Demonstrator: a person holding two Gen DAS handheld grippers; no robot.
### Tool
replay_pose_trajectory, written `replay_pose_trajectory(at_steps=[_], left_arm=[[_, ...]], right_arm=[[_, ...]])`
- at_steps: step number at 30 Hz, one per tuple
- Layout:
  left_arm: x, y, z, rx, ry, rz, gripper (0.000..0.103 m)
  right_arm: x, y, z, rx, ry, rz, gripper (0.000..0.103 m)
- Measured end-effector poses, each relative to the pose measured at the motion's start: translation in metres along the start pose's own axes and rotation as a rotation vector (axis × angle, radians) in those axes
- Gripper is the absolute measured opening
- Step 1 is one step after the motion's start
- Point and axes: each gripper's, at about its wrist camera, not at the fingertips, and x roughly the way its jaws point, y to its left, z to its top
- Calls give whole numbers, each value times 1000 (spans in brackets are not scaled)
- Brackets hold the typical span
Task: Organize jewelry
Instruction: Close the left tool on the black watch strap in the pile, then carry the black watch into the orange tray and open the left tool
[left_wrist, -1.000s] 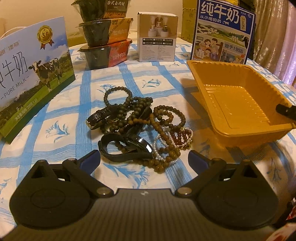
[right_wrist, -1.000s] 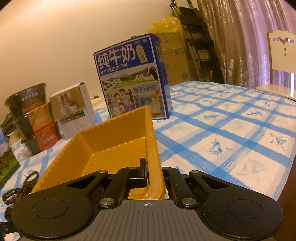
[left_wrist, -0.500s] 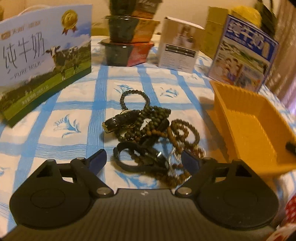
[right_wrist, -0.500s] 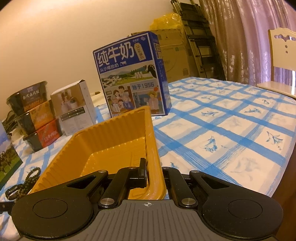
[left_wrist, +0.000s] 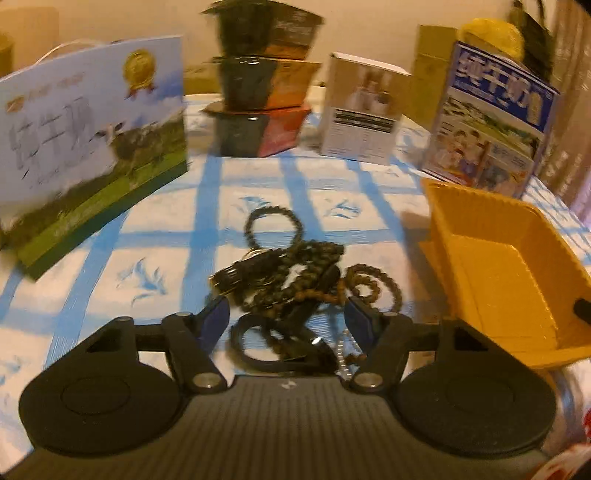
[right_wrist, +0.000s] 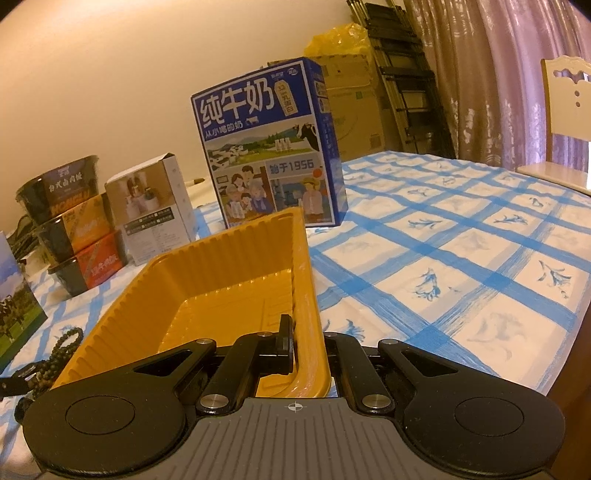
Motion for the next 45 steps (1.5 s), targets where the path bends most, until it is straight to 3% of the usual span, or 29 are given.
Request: replay_pose_trajectory(at_steps=[1,3,8,15,23,32,45], left_arm=[[4,-2,1,7,19,-2,54],[14,-3,1,-11,72,-10,33],[29,1,-1,-87,137,-21,30],[26,10,0,-109,164,-71,11],[-1,32,2,-64,190,-93,9],[-33,22,17,8,110,-152,9],[-45,-76,40,78,43,-448,9]], right_arm=[[1,1,0,-1,1,2,4],[1,1,0,-2,0,3,4],[1,0,0,5,6,7,4],[0,-3,-1,23,3,17,4],[-4,-4,-2,27,-5,37,4],[-10,-2,-2,21,-25,41,4],[-13,-7,0,3,-43,9,4]])
